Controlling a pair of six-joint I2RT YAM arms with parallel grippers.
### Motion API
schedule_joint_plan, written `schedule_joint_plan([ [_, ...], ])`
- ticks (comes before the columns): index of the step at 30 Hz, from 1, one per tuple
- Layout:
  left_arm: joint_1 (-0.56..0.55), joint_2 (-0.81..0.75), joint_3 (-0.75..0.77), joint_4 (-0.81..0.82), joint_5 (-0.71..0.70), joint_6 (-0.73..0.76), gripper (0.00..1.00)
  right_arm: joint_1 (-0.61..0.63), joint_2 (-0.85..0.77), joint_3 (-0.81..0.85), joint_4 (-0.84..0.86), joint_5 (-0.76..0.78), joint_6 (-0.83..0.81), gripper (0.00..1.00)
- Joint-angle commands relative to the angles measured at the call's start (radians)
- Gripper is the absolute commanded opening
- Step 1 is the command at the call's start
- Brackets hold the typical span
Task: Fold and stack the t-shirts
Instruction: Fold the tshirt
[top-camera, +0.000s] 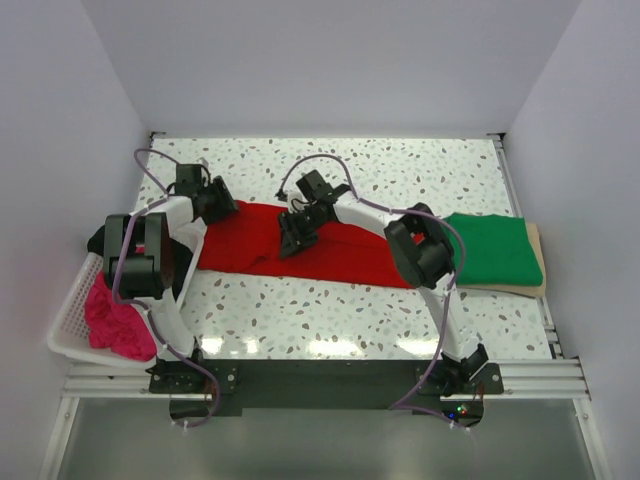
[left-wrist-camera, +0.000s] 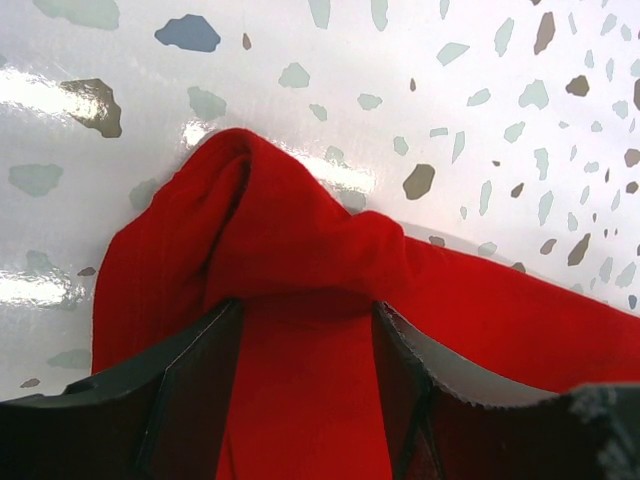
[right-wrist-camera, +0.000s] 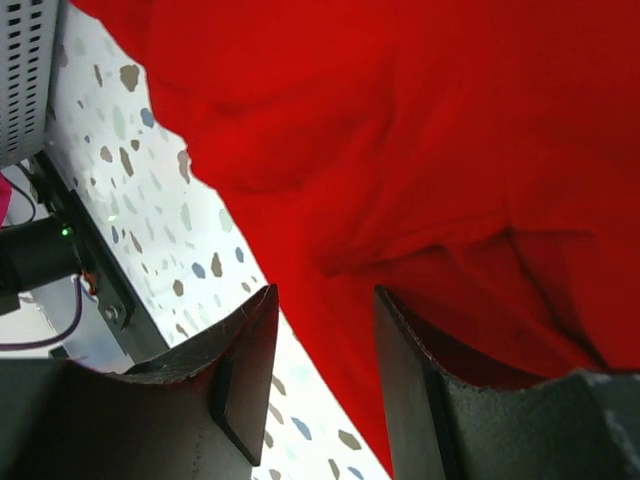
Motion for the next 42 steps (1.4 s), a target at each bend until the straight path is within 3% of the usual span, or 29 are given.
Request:
schedule_joint_plan([
  [1, 0.012, 0.027, 0.015, -0.014, 0.012, 0.027, 0.60, 0.006, -0.003, 0.035, 0.012, 0.039, 0.044, 0.47],
  [15, 0.012, 0.037, 0.022, -0.014, 0.044, 0.044, 0.60, 0.029, 0.075, 0.119, 0.016, 0.105, 0.110, 0.47],
  [18, 0.012, 0.037, 0.015, -0.010, 0.047, 0.044, 0.60, 0.028, 0.091, 0.138, 0.005, 0.108, 0.110, 0.39],
  [22, 0.012, 0.038, 0.008, 0.000, 0.052, 0.037, 0.60, 0.030, 0.101, 0.155, -0.040, 0.125, 0.101, 0.18],
  [28, 0.014, 0.038, 0.011, -0.003, 0.041, 0.045, 0.60, 0.028, 0.052, 0.136, -0.076, 0.137, 0.091, 0.04],
  [42, 0.019, 0.032, 0.020, -0.011, 0.036, 0.086, 0.61, 0.019, -0.009, 0.130, -0.171, 0.249, 0.065, 0.04],
])
